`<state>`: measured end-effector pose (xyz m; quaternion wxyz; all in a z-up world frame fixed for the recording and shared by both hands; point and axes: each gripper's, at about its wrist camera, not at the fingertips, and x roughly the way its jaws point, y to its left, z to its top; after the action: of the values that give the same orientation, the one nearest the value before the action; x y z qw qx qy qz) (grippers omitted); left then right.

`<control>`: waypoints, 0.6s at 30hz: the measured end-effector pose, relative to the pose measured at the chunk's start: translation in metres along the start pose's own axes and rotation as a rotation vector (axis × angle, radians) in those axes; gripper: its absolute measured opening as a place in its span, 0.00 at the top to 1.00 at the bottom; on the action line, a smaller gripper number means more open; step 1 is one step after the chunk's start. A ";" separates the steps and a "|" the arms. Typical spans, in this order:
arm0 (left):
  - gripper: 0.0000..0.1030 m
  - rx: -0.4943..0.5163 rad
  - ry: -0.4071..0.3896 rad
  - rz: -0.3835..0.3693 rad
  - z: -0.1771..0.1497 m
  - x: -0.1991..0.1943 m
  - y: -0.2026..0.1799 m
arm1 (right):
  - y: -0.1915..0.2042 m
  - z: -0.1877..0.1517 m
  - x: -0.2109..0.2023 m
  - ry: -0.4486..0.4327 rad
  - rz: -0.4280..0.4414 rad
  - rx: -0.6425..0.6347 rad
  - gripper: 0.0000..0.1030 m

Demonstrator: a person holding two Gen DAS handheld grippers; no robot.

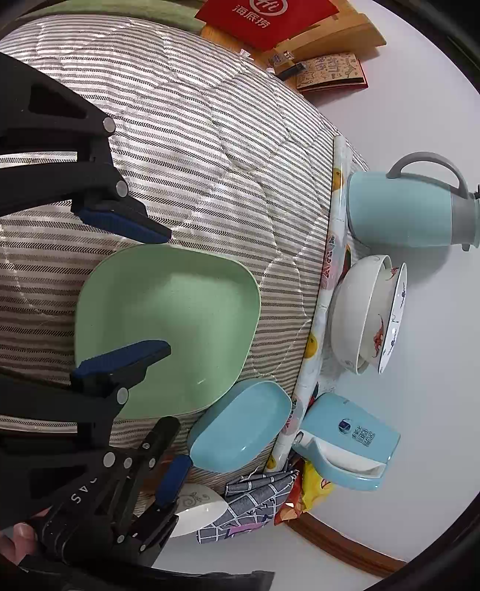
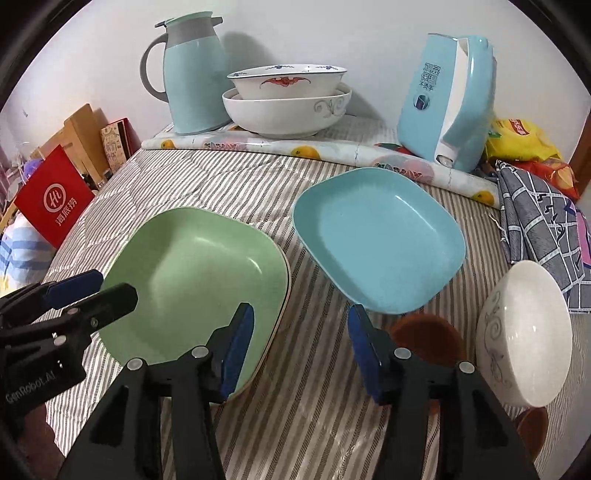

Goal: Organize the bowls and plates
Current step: 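Lower the green plate onto the pink plate and open the left tool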

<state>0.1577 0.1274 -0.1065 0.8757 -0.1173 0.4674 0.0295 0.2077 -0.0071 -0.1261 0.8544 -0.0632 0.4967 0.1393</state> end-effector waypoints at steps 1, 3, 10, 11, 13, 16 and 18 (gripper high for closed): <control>0.49 0.000 0.002 -0.004 0.000 0.000 -0.001 | 0.000 -0.001 -0.001 0.000 0.000 0.001 0.48; 0.46 0.006 0.006 -0.011 0.000 -0.001 -0.003 | -0.001 -0.002 -0.005 -0.003 0.001 0.000 0.48; 0.32 0.024 -0.009 -0.006 -0.001 -0.010 -0.014 | -0.011 -0.002 -0.022 -0.034 0.002 0.030 0.48; 0.32 0.032 -0.016 -0.001 0.000 -0.011 -0.017 | -0.012 -0.002 -0.024 -0.038 0.001 0.033 0.48; 0.32 0.040 -0.027 0.010 0.000 -0.013 -0.019 | -0.014 -0.002 -0.027 -0.043 0.003 0.040 0.48; 0.32 0.033 -0.020 0.018 0.000 -0.008 -0.016 | -0.017 -0.004 -0.032 -0.048 -0.001 0.043 0.48; 0.32 0.019 -0.011 0.012 0.000 -0.003 -0.013 | -0.020 -0.007 -0.035 -0.051 -0.012 0.042 0.48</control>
<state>0.1582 0.1150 -0.1020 0.8793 -0.1063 0.4633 0.0309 0.1916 -0.0336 -0.0994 0.8688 -0.0445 0.4770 0.1254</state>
